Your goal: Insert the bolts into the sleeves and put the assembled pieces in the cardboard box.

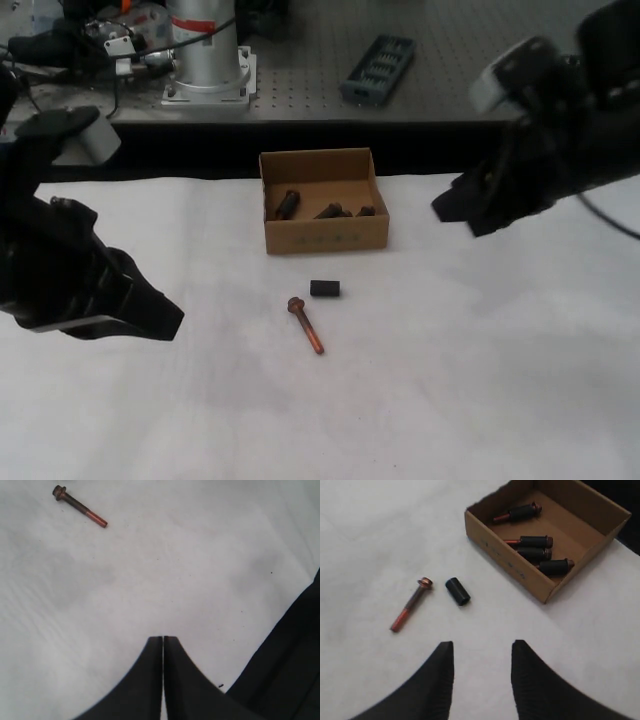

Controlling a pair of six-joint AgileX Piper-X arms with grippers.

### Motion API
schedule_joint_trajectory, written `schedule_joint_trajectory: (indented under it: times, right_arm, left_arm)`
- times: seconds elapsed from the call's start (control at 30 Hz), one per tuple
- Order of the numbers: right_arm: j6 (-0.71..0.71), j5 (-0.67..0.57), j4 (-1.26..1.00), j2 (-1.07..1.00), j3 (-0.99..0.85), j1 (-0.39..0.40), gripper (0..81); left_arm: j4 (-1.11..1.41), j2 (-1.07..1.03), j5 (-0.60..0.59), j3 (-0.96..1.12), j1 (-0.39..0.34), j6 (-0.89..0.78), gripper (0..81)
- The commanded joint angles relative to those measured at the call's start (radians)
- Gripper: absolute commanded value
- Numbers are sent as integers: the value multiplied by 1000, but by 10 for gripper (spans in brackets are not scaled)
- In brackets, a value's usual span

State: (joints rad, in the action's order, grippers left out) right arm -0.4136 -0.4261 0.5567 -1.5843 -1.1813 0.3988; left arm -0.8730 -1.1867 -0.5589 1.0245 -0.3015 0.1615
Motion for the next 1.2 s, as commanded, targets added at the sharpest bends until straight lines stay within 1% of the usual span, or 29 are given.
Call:
schedule_joint_trajectory:
  times: [0.0,0.13,0.2,0.43,0.63,0.77,1.03,1.17]
  right_arm:
    - [-196,83,-29,-184,-109,40,284]
    - [-388,133,6,-310,-199,77,284]
    - [-458,153,5,-350,-235,94,284]
    - [-604,155,-17,-441,-311,174,284]
    - [-663,158,-52,-493,-314,235,290]
    - [-683,215,-55,-523,-314,256,290]
    - [-710,274,-64,-544,-314,250,290]
    - [-709,279,-89,-544,-314,250,290]
  left_arm:
    - [29,8,-7,2,-2,33,6]
    - [69,8,-7,2,-2,63,6]
    - [83,8,-7,2,-2,78,6]
    - [90,8,-7,-3,-2,93,6]
    - [90,8,-7,-3,-2,139,6]
    - [90,8,-7,-3,-2,139,6]
    - [90,8,-7,-3,-2,139,6]
    - [90,8,-7,-3,-2,139,6]
